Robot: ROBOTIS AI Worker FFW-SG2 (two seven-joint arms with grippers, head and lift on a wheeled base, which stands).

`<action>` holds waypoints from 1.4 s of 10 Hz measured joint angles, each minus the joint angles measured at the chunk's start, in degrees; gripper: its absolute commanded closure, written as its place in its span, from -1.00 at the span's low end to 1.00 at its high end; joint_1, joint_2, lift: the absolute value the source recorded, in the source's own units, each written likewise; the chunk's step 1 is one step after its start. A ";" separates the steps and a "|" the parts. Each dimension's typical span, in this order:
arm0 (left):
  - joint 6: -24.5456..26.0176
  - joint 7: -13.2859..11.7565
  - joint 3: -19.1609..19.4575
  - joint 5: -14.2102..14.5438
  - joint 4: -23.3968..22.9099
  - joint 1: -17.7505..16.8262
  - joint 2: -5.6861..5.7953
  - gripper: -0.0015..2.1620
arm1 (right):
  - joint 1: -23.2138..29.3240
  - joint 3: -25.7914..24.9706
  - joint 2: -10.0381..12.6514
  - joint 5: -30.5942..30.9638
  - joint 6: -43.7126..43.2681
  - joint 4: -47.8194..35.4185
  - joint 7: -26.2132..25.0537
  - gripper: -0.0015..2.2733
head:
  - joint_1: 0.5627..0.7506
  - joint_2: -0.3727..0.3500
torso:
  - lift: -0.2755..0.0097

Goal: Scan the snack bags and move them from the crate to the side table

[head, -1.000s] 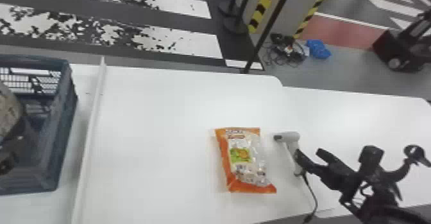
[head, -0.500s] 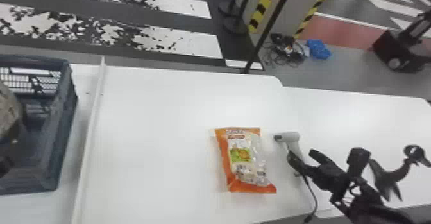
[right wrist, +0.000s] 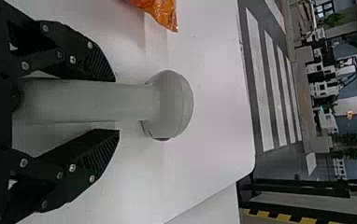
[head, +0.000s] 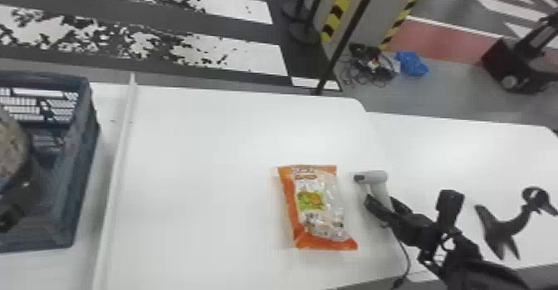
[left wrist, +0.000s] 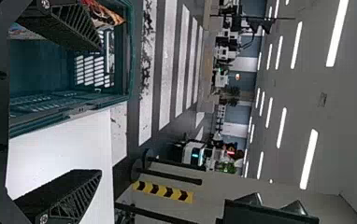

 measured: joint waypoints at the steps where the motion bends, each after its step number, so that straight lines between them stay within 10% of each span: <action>1: 0.18 -0.21 0.01 0.28 -0.01 0.00 0.00 -0.93 | 0.04 0.05 0.40 -0.26 0.43 -0.58 -0.08 0.97 | 0.41 -0.94 | 0.32; 7: 3.10 -2.25 -0.31 2.06 0.94 -2.16 0.00 -0.93 | 8.11 -7.56 4.92 -4.55 10.94 -17.46 -2.45 0.97 | 0.41 -0.94 | 0.32; 14: 3.84 0.23 -1.72 1.38 1.58 -3.34 0.17 -0.93 | 24.58 -15.38 16.46 -9.53 39.52 -57.49 -4.95 0.97 | 0.41 -0.76 | 0.32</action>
